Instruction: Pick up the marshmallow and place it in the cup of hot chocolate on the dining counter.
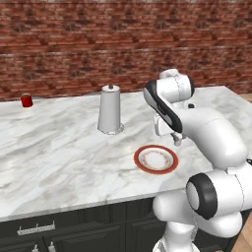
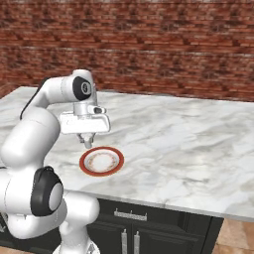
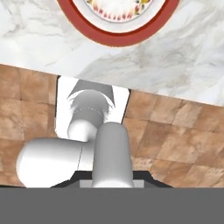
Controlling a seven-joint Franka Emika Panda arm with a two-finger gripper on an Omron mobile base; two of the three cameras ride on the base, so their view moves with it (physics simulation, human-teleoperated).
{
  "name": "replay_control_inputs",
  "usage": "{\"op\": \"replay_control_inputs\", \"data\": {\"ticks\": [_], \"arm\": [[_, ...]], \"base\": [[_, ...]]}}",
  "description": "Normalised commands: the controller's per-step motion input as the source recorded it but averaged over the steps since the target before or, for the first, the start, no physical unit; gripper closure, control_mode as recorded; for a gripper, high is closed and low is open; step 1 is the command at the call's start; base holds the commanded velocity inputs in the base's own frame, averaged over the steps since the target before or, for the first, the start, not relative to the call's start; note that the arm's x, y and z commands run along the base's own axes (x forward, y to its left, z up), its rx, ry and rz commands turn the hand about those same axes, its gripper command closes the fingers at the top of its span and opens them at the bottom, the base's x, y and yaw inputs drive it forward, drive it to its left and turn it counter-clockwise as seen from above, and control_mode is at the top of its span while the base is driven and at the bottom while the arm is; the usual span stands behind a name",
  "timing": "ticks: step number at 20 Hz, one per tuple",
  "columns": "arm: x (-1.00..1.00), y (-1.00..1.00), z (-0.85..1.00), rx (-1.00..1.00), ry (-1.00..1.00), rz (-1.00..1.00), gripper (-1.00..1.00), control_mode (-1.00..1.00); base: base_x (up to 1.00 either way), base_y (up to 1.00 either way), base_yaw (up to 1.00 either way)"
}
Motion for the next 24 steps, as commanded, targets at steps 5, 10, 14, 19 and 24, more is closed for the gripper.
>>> {"op": "replay_control_inputs", "data": {"ticks": [5,10,14,19,24], "arm": [[-0.04,0.00,0.12,0.00,0.00,-0.02,1.00,-1.00],[-0.07,0.00,0.12,0.00,0.00,-0.02,1.00,1.00],[0.00,0.00,0.00,0.00,0.00,0.00,1.00,1.00],[0.00,0.00,0.00,0.00,0.00,0.00,1.00,1.00],[0.00,0.00,0.00,0.00,0.00,0.00,1.00,1.00]], "base": [[0.00,0.00,0.00],[-0.07,0.01,0.00],[-0.51,0.19,-0.01],[-0.59,0.72,0.00],[-0.54,0.98,0.00]]}}
